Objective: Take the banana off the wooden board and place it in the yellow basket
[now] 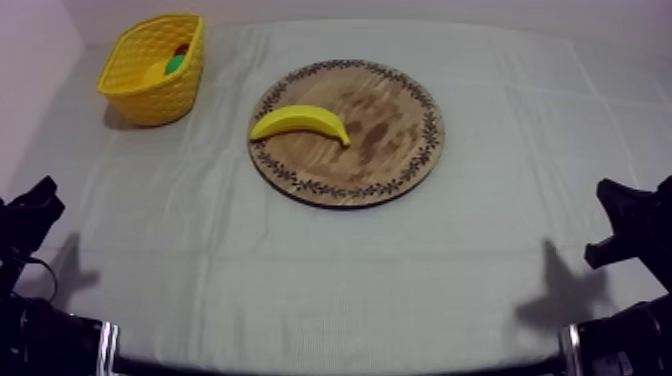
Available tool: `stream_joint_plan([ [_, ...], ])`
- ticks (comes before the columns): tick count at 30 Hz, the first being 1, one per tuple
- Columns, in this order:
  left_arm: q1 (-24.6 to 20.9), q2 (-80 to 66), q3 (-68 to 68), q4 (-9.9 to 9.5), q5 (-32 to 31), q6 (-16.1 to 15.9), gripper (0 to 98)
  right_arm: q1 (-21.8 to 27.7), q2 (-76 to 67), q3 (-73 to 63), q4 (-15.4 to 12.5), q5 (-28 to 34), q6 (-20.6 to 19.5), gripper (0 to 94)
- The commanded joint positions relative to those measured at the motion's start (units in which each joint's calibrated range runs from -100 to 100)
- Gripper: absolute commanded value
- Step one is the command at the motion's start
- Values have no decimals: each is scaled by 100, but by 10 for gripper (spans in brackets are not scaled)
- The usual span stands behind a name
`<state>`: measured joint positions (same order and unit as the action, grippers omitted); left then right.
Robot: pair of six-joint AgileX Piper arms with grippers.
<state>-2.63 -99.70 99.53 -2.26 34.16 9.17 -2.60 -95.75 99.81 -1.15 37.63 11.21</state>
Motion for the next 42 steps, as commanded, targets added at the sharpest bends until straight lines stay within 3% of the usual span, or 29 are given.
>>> stream_joint_plan([
  [1,6,-13,-98,13,368,-812,0,0,0,-3,0,3,0,3],
  [19,6,-13,-114,-9,368,-808,0,0,0,-3,0,3,0,3],
  [27,128,361,-293,-458,189,-430,0,0,0,-3,0,3,0,3],
  [31,194,827,-803,-553,104,-268,0,0,0,-3,0,3,0,3],
  [37,282,1825,-2070,-550,80,-117,0,0,0,-3,0,3,0,3],
  [42,361,2760,-3337,-391,100,-220,0,0,0,-3,0,3,0,3],
])
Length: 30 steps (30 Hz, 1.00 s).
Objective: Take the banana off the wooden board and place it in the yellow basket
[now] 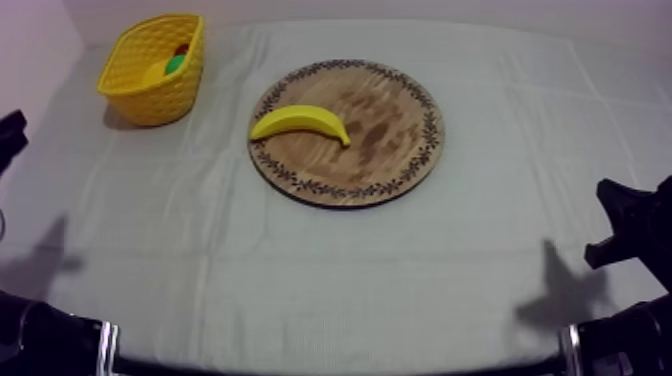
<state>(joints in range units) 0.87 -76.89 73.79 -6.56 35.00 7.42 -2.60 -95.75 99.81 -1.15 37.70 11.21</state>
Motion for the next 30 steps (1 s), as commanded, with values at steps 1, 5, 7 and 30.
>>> stream_joint_plan([
  [1,30,671,-1043,76,40,-82,0,0,0,-3,0,-4,0,3],
  [5,134,1442,-2257,213,292,-306,0,0,0,-3,0,-4,0,3],
  [7,181,1831,-2924,277,528,-404,0,0,0,-3,0,-4,0,3],
  [30,727,5706,-8423,831,3123,-1691,0,0,0,-3,0,-4,0,3],
])
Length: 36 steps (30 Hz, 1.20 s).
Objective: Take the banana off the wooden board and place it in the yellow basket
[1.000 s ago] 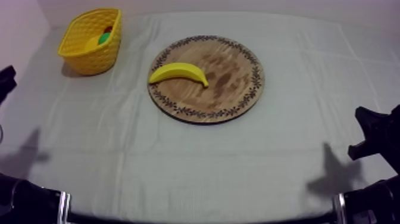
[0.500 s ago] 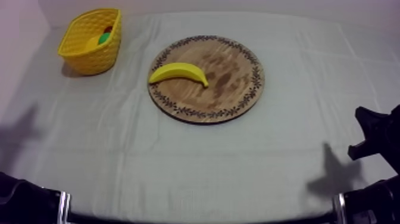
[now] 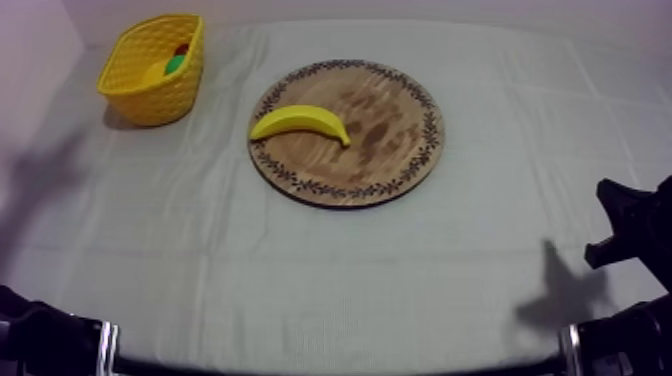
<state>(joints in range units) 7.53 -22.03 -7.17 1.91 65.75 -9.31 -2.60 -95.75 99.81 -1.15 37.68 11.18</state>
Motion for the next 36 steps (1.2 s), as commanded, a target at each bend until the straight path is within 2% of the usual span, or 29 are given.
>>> stream_joint_plan([
  [1,118,322,-396,-44,95,-21,0,0,0,-3,0,-2,3,3],
  [6,436,804,-603,-249,264,28,0,0,0,-3,0,-2,3,3],
  [13,994,1388,-634,-648,311,192,0,0,0,-3,0,-2,3,3],
  [17,1277,1684,-481,-798,339,157,0,0,0,-3,0,-2,3,3],
  [27,1520,2418,-140,-805,635,-524,0,0,0,-3,0,-2,3,3],
  [36,1621,3086,-95,-873,764,-868,0,0,0,-3,0,-2,3,3],
])
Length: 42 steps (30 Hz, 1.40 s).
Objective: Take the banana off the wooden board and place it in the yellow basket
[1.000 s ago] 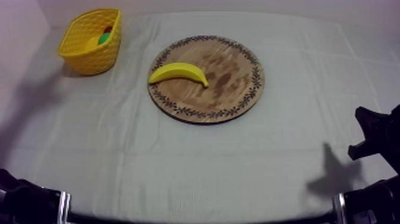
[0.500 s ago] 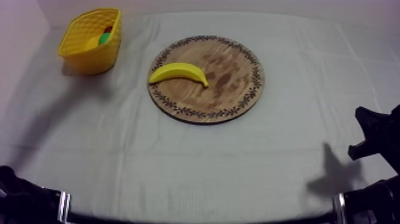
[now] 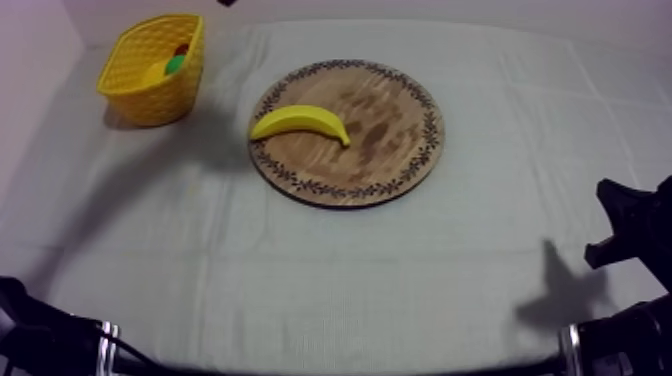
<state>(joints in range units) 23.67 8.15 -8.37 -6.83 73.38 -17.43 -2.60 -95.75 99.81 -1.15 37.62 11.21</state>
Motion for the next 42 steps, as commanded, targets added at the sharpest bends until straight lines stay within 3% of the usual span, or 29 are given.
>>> stream_joint_plan([
  [1,14,119,68,-4,-10,-93,0,0,0,-3,0,4,0,3],
  [16,97,318,593,57,-180,-764,64,0,0,-3,0,4,0,3],
  [20,76,311,609,56,-236,-776,202,0,0,-3,0,4,0,3],
  [26,78,306,520,-92,340,-825,743,0,0,-3,0,4,0,3],
  [28,99,308,456,-145,511,-810,850,0,0,-3,0,4,0,3],
  [33,92,311,402,-213,641,-832,937,0,0,-3,0,4,0,3],
  [42,122,451,669,-413,555,-881,956,0,0,-3,0,4,0,3],
])
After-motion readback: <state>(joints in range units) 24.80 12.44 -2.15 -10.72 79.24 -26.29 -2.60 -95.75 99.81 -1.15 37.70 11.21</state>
